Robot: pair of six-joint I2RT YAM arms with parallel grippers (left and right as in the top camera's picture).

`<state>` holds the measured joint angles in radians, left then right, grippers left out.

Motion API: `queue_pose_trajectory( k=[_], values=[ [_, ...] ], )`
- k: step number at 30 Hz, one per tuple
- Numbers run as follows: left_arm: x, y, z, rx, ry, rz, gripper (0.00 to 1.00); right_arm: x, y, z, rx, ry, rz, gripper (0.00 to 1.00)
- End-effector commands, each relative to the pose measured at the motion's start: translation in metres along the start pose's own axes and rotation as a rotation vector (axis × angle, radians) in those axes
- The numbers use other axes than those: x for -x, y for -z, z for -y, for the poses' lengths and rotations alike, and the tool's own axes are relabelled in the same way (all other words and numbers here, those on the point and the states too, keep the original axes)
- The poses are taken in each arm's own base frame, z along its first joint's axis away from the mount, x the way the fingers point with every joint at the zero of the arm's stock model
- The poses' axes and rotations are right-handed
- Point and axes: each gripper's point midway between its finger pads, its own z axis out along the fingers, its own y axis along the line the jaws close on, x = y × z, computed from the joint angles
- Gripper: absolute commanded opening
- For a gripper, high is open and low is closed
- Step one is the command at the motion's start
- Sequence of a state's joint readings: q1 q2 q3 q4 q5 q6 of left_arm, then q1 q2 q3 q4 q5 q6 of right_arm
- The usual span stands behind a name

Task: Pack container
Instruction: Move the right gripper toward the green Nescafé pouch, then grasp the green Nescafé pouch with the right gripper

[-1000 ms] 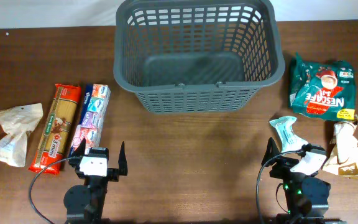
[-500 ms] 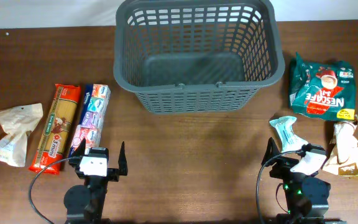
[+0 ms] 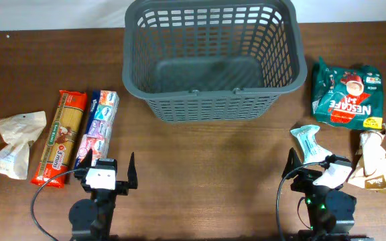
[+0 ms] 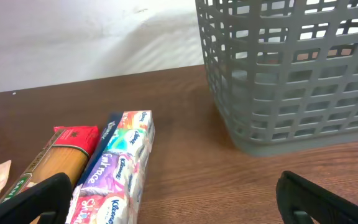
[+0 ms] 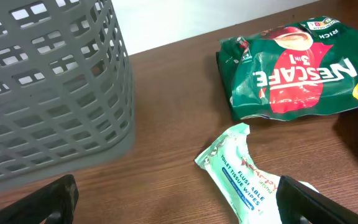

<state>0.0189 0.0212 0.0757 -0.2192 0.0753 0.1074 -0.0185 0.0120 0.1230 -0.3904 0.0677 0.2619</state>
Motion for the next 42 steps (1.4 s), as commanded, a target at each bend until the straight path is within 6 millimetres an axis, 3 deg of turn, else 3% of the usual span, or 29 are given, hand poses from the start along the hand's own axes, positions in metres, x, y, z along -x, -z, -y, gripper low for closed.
queue_pose_trajectory(
  k=[1,5,10,13,17,20,24,27,32,35,42],
  values=[
    [0.001,0.0,0.002,-0.01,0.005,0.014,0.99,-0.001,0.0,0.002,-0.009,-0.004,0.003,0.99],
    [0.001,0.0,0.002,-0.01,0.005,0.014,0.99,-0.002,0.0,-0.002,0.009,-0.018,-0.001,0.99],
    [0.001,0.0,0.003,-0.017,0.016,0.014,0.99,-0.013,0.005,-0.043,0.248,-0.09,-0.078,0.99],
    [0.006,0.002,0.003,-0.018,0.085,0.012,0.99,-0.01,0.006,-0.046,0.264,-0.092,-0.071,0.99],
    [-0.005,0.005,-0.003,0.015,0.091,-0.103,0.99,-0.007,0.007,-0.047,0.261,-0.093,-0.083,0.99],
    [0.005,0.004,-0.02,0.098,0.032,-0.17,0.99,0.0,0.003,-0.041,0.201,-0.088,-0.125,0.99],
    [0.019,-0.006,-0.033,0.146,-0.021,-0.234,0.99,0.03,-0.002,-0.033,0.094,-0.054,-0.167,0.99],
    [0.024,-0.018,-0.057,0.23,-0.018,-0.313,0.99,0.071,-0.009,-0.027,-0.024,0.08,-0.278,0.99],
    [0.043,-0.034,-0.095,0.327,0.021,-0.376,0.99,0.121,-0.015,-0.047,-0.026,0.139,-0.493,0.99],
    [0.057,-0.042,-0.123,0.387,0.052,-0.39,0.99,0.142,-0.018,-0.056,-0.028,0.137,-0.586,0.99],
    [0.078,-0.059,-0.162,0.438,0.091,-0.375,0.99,0.194,-0.037,-0.038,-0.145,0.116,-0.573,0.99]
  ],
)
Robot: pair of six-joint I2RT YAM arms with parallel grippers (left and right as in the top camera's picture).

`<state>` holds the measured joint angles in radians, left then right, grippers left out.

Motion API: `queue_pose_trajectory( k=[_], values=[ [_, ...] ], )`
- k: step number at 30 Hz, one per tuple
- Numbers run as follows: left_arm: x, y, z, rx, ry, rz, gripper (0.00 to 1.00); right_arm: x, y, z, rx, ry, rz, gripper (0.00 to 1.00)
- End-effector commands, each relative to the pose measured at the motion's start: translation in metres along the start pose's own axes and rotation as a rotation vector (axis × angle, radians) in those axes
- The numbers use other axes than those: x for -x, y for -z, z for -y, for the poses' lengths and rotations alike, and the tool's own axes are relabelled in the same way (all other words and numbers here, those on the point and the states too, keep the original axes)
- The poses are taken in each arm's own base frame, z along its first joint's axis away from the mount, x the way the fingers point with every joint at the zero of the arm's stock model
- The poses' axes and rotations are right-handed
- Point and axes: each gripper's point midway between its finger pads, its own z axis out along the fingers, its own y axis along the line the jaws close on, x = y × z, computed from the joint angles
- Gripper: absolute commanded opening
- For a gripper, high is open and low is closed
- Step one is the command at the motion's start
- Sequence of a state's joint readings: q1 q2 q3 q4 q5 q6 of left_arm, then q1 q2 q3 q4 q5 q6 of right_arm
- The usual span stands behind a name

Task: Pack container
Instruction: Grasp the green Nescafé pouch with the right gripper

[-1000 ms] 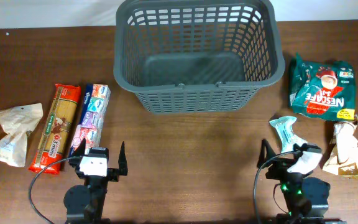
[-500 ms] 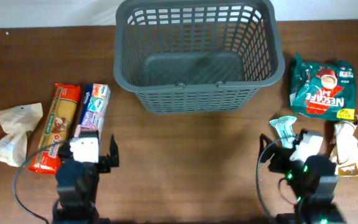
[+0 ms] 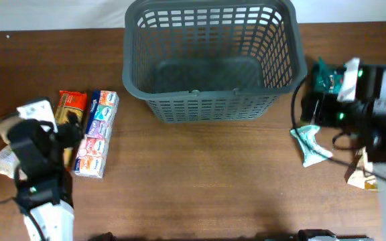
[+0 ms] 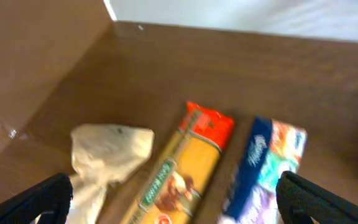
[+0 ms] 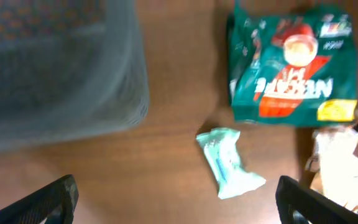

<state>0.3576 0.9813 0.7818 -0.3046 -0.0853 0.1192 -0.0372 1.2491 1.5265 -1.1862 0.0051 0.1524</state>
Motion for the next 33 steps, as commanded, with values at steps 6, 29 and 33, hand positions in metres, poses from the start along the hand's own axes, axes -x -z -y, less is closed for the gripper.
queue_pose_trajectory(
  k=[6,29,33],
  values=[
    [0.004,-0.018,-0.016,0.037,0.004,-0.021,0.99,0.05,0.006,0.077,-0.171,-0.163,0.094,0.99],
    [0.0,-0.02,-0.017,0.045,0.003,-0.04,0.99,0.007,-0.212,0.156,-0.112,-0.075,-0.305,0.99],
    [0.0,-0.02,-0.017,0.045,0.003,-0.04,0.99,0.012,-0.232,0.135,-0.08,0.08,-0.302,0.99]
  ],
)
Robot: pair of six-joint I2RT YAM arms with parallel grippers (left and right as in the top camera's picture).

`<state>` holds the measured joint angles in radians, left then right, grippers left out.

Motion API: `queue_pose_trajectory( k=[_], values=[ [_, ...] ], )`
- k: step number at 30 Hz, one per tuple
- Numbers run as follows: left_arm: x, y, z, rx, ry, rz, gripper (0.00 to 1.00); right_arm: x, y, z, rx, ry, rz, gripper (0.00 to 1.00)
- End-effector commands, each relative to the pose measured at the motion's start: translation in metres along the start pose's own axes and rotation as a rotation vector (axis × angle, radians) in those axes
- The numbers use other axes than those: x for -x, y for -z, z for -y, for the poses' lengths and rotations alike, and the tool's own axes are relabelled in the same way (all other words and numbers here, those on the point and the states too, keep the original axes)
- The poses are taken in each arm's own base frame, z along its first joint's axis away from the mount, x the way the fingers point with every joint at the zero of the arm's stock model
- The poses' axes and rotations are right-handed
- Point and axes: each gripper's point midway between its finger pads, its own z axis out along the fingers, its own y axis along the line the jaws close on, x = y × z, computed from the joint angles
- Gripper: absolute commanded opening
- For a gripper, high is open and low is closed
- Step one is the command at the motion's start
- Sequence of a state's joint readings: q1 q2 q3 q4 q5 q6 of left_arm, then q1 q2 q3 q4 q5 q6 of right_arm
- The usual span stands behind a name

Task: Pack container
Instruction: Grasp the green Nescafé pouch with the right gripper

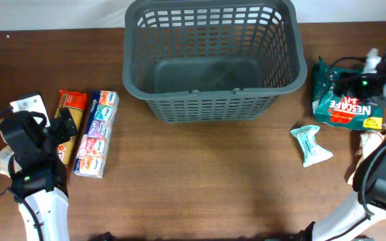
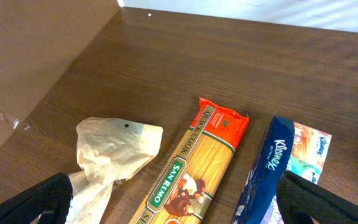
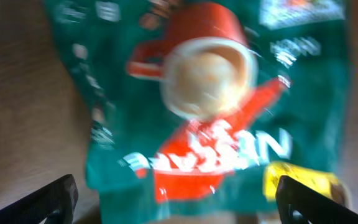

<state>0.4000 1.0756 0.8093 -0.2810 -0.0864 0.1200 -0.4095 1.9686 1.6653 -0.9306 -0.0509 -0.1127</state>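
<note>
The grey basket [image 1: 210, 104] stands at the back middle with nothing in it. On the left lie a spaghetti pack [image 1: 72, 104] [image 2: 197, 168], a Kleenex tissue pack [image 1: 98, 134] [image 2: 278, 174] and a crumpled paper bag [image 2: 110, 155]. My left gripper [image 1: 62, 130] [image 2: 179, 211] hangs open above the spaghetti. On the right lies a green Nescafe bag [image 1: 347, 104] [image 3: 210, 112]. My right gripper [image 1: 348, 79] [image 3: 179, 205] hovers open close over it, and that view is blurred.
A pale green wet-wipes packet [image 1: 309, 144] lies on the table to the right of the basket's front. A brown paper bag [image 1: 374, 150] lies below the Nescafe bag. The table's left edge [image 2: 55, 81] runs close to the crumpled bag.
My right gripper has moved right from beside the basket and now sits close above the Nescafe bag. My left gripper stays over the spaghetti and tissues, slightly nearer. Nothing on the table moved.
Both arms first sat low at the table's front edge, open, facing the basket. Then the left was raised over the left group of packs and the right over the wipes and coffee. Now each hovers open above one pack, all items where they lay.
</note>
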Motion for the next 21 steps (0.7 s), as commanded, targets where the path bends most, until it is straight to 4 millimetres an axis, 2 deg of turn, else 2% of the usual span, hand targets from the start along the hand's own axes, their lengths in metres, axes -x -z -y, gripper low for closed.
queue_pose_trajectory(
  k=[1,6,8,13,18,21],
  values=[
    [0.005,0.001,-0.004,0.013,-0.013,0.009,0.99,0.011,-0.007,-0.027,0.009,0.191,0.025,0.99],
    [0.005,0.001,-0.004,0.013,-0.014,0.009,0.99,0.032,-0.013,-0.034,-0.081,0.27,0.091,0.99],
    [0.005,0.001,-0.004,0.013,-0.013,0.009,0.99,0.035,-0.017,-0.035,-0.094,0.276,0.097,0.99],
    [0.005,0.001,-0.004,0.013,-0.013,0.009,0.99,0.028,-0.033,-0.02,-0.167,0.221,0.05,0.99],
    [0.005,0.001,-0.004,0.013,-0.013,0.009,0.99,0.02,-0.052,-0.019,-0.17,0.199,0.011,0.99],
    [0.005,0.001,-0.004,0.013,-0.013,0.009,0.99,0.016,-0.063,-0.01,-0.215,0.153,-0.009,0.99]
  ],
)
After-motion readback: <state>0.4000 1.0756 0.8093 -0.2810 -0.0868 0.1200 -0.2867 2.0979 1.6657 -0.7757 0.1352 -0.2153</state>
